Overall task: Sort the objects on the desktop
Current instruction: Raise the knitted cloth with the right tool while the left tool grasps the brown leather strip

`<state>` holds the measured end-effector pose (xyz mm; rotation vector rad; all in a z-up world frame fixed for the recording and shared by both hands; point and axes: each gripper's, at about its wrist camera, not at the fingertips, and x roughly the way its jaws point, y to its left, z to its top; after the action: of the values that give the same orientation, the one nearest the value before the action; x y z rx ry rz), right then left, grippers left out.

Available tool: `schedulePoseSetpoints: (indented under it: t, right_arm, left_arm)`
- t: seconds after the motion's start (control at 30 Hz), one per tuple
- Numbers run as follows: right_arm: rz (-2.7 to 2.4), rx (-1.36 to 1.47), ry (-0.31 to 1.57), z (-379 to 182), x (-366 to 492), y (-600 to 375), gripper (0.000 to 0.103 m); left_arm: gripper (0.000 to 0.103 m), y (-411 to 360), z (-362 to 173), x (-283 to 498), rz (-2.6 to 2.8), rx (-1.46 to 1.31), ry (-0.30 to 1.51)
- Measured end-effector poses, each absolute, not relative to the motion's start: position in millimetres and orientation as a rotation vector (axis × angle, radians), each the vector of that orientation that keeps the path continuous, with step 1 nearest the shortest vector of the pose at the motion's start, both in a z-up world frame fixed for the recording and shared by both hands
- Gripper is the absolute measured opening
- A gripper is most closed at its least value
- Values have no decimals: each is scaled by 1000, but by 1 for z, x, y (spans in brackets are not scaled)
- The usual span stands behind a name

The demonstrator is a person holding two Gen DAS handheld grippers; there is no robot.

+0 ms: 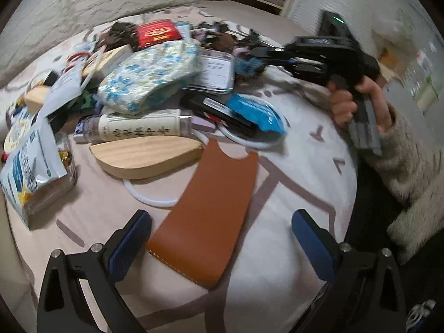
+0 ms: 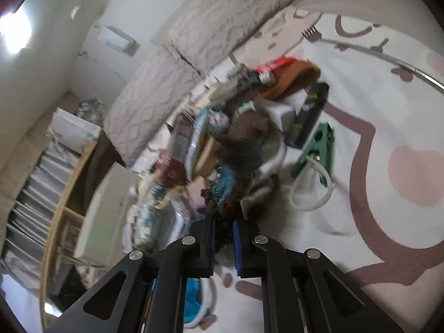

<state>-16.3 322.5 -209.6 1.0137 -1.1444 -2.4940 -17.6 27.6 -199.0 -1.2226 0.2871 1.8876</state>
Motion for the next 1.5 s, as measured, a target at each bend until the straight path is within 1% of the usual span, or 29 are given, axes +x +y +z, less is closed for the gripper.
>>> schedulePoseSetpoints:
  t: [0.03,0.07,0.1,0.13,0.2,0.23,0.3,0.43,0.5,0.7,0.9,1.03,1.2,1.4,1.43,1.47,1.5]
  right_arm:
    - [-2488,987,-1154,-206,-15,324,11]
    - [-2486,963,-1158,-203,-13,326,11]
    - [-2485,932,-1154,-198,-11,327,10]
    - [-2491,915,-1148,-194,-9,327,10]
    - [-2500,872,-1143,-187,-5,328,10]
    - [-2498,857,-1152,-184,-3,330,10]
    - [-2491,822,-1184,-181,1,336,10]
    - [-2479,761,-1251,-176,6,349,10]
    - [-2470,730,-1284,-173,10,355,10]
    - [-2461,624,-1343,-160,22,369,10]
    - [-2466,485,-1385,-142,37,387,10]
    - [-2509,381,-1376,-125,51,399,10]
    - [-2544,303,-1364,-109,66,407,10]
    - [-2551,195,-1344,-90,81,413,10]
    - [-2552,173,-1334,-84,85,414,10]
    - [-2555,157,-1324,-80,88,414,10]
    - [-2561,144,-1314,-76,91,414,10]
  left_arm:
    - [100,27,-199,-20,1893,-1239,258]
    - [96,26,-199,-23,1899,-1247,239]
    - [89,25,-199,-24,1912,-1251,226]
    - [87,24,-198,-26,1926,-1258,221]
    - [80,24,-198,-26,1943,-1263,222]
    - [79,24,-197,-26,1952,-1261,231]
    - [72,24,-196,-24,1965,-1261,249]
    - [67,28,-196,-19,1970,-1260,297]
    - [62,30,-194,-15,1973,-1254,322]
    - [57,34,-193,-10,1981,-1241,334]
    - [57,38,-193,-8,1972,-1225,367]
    - [57,41,-194,-5,1972,-1220,395]
    - [65,45,-195,1,1970,-1204,436]
    - [65,46,-197,2,1971,-1202,452]
    - [64,47,-197,2,1976,-1201,463]
    - [58,47,-197,2,1979,-1200,470]
    - [54,47,-197,2,1979,-1200,468]
